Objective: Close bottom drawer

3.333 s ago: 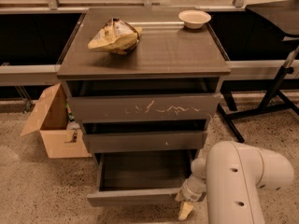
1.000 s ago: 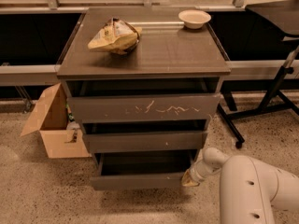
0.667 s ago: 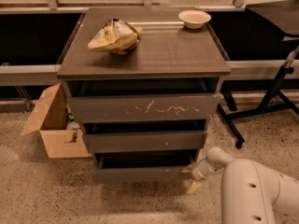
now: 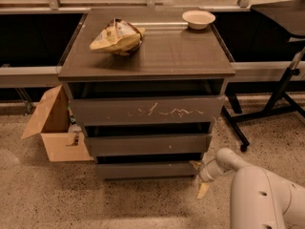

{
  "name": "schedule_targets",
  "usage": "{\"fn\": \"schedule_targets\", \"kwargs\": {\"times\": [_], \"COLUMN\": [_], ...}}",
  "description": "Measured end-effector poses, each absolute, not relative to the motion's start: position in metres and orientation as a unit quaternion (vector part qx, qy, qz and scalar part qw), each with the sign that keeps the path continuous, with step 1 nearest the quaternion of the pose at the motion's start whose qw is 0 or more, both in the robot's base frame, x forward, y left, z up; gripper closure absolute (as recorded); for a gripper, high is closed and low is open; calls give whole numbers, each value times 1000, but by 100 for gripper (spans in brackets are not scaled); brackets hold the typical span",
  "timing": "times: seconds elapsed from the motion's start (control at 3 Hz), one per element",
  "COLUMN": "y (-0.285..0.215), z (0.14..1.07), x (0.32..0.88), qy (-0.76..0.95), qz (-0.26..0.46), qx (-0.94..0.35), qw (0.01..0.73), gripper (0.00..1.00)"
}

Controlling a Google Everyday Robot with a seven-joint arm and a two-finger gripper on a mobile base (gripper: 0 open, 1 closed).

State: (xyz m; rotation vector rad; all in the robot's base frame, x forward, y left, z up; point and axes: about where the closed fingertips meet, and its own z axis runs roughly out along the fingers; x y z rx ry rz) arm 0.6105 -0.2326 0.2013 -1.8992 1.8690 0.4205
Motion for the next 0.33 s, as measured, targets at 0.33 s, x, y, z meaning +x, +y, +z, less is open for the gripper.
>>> {"fn": "schedule_targets", "kwargs": {"times": [0.33], "y": [-237], "z": [218], "x": [600], "qy": [665], "qz": [180], "qx": [-690], "qw": [222], "gripper": [0]}}
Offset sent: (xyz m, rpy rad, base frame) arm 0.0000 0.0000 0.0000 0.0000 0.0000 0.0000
